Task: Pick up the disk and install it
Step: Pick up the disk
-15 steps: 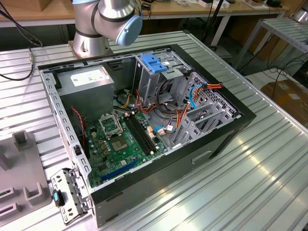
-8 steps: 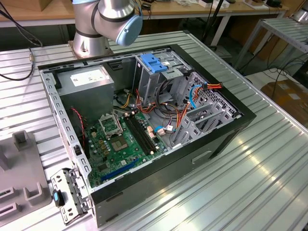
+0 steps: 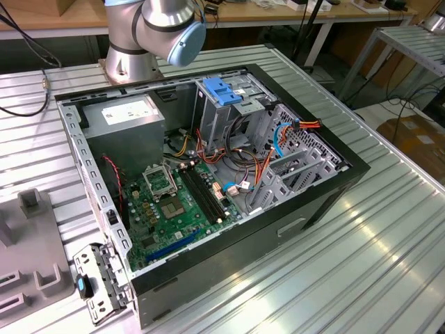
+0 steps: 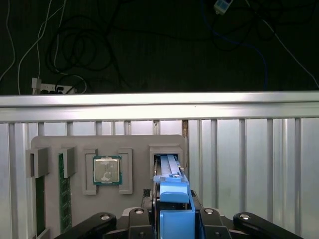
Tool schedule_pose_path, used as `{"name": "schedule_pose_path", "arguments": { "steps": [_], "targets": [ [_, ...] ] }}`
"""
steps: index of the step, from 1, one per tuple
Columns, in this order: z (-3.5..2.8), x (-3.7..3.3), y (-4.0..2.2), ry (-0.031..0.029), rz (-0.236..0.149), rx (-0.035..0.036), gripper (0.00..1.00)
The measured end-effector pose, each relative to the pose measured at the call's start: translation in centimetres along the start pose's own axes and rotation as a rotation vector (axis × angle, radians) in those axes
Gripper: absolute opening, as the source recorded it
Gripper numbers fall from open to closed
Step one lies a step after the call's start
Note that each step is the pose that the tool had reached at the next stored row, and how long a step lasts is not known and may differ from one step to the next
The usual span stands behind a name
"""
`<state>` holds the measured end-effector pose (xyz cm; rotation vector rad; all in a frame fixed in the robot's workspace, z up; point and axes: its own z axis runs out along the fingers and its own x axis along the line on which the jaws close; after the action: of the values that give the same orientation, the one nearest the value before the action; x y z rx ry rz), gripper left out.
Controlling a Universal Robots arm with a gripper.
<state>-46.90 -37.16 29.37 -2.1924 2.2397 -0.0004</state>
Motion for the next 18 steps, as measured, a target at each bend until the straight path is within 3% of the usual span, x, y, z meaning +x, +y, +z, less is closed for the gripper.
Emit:
{"name": "schedule_pose_path", "arguments": {
  "steps": [3, 18],
  "targets": [
    [-0.28, 0.00, 0.00, 0.0003, 0.000, 0.0000, 0.37],
    [-3.15, -0.02, -0.02, 0.0004, 0.000, 0.0000, 0.37]
  ]
}}
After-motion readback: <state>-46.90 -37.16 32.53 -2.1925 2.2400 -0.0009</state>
